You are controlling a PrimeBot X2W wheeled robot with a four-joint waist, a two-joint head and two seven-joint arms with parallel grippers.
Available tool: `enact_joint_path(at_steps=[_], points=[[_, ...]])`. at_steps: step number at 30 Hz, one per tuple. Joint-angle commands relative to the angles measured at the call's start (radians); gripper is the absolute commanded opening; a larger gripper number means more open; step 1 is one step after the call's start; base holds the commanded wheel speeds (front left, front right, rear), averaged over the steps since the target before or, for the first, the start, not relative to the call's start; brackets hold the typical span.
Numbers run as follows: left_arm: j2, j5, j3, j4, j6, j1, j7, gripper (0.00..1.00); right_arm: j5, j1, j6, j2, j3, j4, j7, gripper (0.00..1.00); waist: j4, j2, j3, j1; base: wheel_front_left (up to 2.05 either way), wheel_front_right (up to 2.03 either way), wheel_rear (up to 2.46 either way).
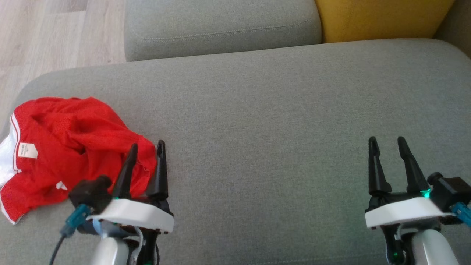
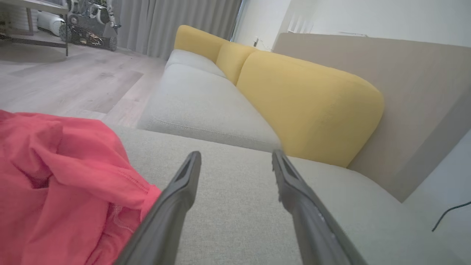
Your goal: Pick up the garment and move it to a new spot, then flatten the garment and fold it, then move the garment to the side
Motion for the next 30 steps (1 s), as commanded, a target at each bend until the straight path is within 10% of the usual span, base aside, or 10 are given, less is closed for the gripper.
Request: enact_joint_path(at_steps=[1,21,30], points=[[0.018,0.040,0.010,-0.044,0.012,-0.055,-0.015,1.00,-0.043,-0.029,-0.001,-0.007,0.025,-0.047,-0.017,1.00,0.000,0.0000,0.000,-0.0001,0.00,0.00,0.00],[0.075,0.248,-0.118,-0.032,0.180,-0.062,-0.073,1.00,-0.281,-0.047,-0.001,-0.009,0.034,-0.019,-0.076,1.00,-0.009,0.0000,-0.014,-0.0001,0.00,0.00,0.00],[0.011,0.155,0.002,0.034,0.060,-0.012,-0.102,1.00,-0.017,-0.036,-0.001,-0.010,0.062,0.023,-0.105,1.00,-0.011,0.0000,-0.022,-0.0001,0.00,0.00,0.00]])
